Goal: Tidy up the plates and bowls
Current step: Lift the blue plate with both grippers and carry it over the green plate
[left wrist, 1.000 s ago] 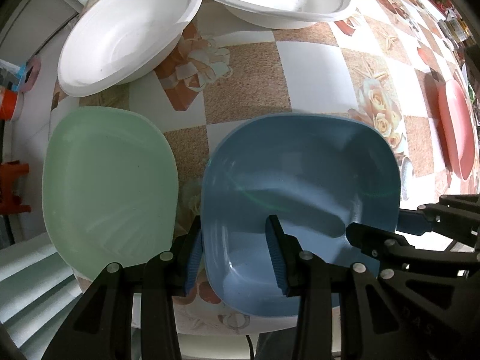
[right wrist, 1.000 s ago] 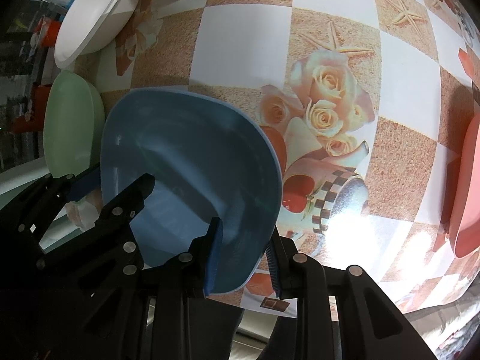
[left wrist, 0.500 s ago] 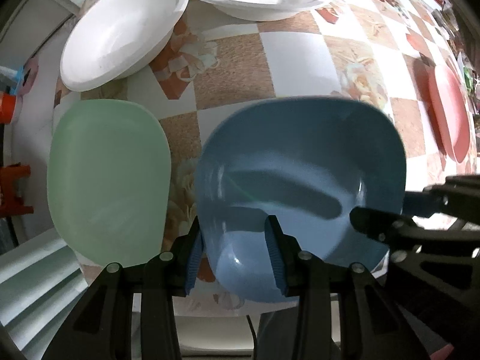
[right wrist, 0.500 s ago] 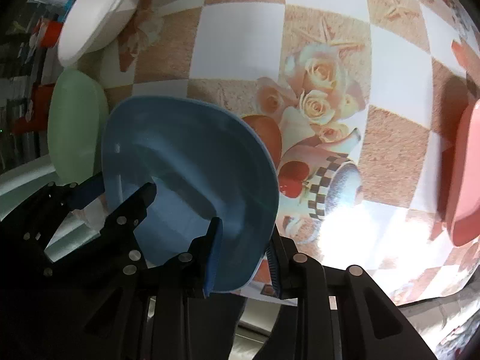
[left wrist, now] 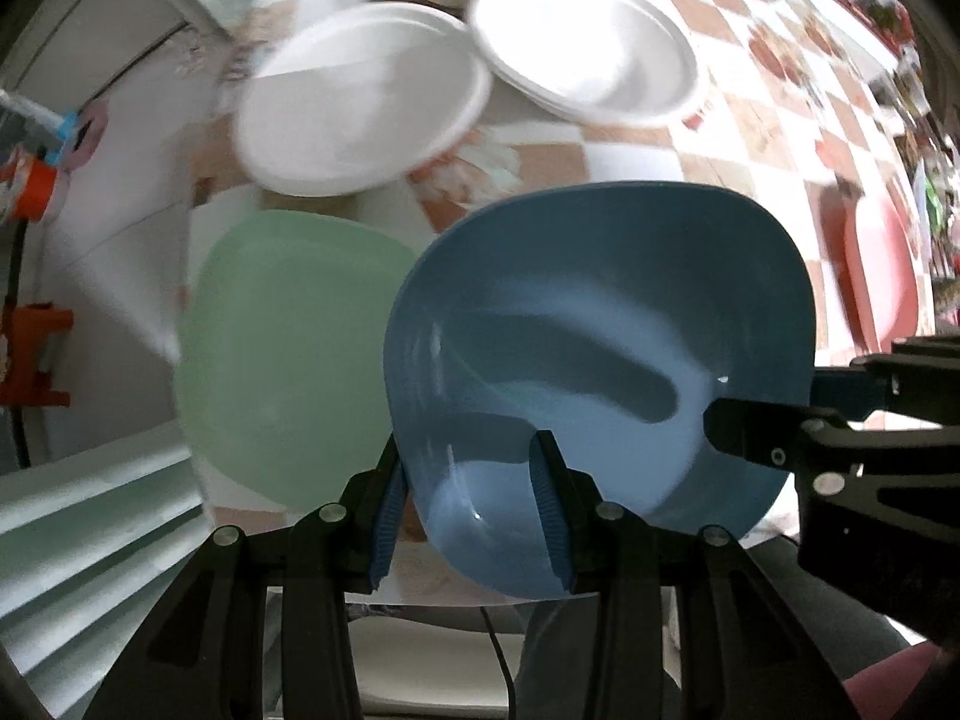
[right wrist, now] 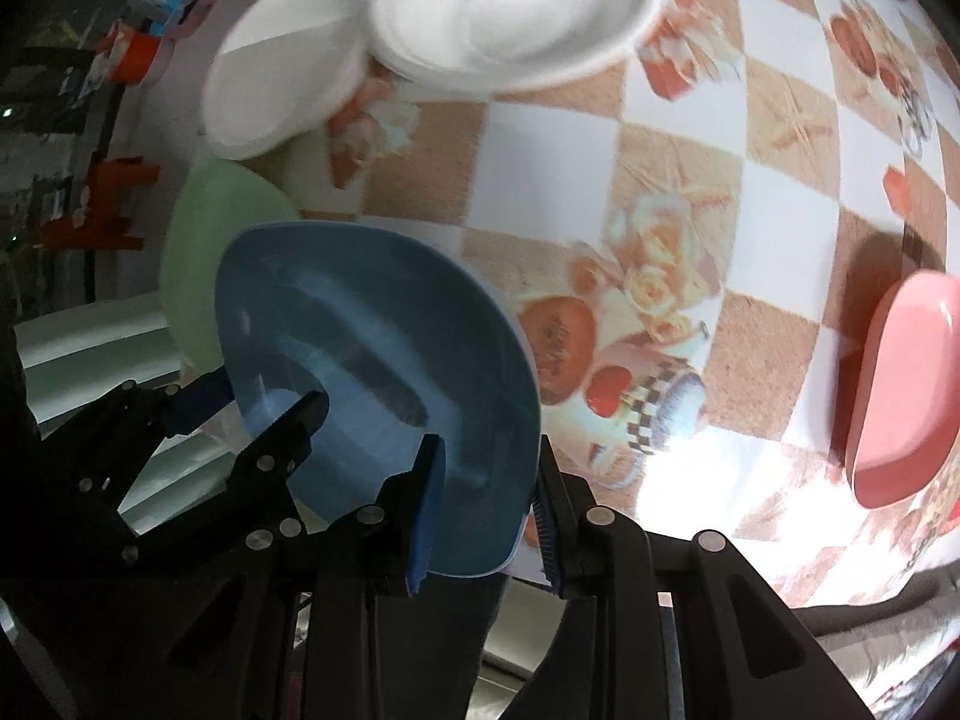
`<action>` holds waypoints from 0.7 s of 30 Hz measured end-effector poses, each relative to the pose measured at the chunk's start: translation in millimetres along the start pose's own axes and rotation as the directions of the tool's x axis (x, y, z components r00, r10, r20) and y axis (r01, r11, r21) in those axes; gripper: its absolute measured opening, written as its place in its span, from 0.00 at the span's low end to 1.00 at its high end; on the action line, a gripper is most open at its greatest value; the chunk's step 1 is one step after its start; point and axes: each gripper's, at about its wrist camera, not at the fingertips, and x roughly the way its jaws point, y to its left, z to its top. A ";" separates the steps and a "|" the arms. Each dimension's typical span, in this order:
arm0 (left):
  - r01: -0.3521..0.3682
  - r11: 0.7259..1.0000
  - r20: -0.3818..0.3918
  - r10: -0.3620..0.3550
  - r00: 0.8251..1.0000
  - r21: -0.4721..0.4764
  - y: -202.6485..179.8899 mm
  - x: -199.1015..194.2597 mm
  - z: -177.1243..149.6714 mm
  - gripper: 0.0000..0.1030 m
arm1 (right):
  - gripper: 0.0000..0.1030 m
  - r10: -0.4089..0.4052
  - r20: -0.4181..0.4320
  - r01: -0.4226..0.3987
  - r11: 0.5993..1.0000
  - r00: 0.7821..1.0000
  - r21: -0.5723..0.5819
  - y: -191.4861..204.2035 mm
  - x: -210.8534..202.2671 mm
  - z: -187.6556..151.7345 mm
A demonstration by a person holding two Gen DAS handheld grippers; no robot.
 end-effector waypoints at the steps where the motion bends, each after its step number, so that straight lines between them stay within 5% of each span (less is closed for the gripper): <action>1: -0.004 1.000 0.004 0.004 1.000 -0.011 3.8 -2.2 -1.2 0.42 | 0.30 0.003 0.001 -0.003 1.000 1.000 -0.007 3.6 -1.2 1.0; 21: -0.135 0.989 0.055 0.138 0.989 -0.058 106.6 -4.1 20.7 0.42 | 0.30 0.166 -0.051 -0.164 0.986 0.985 0.029 57.8 29.5 25.4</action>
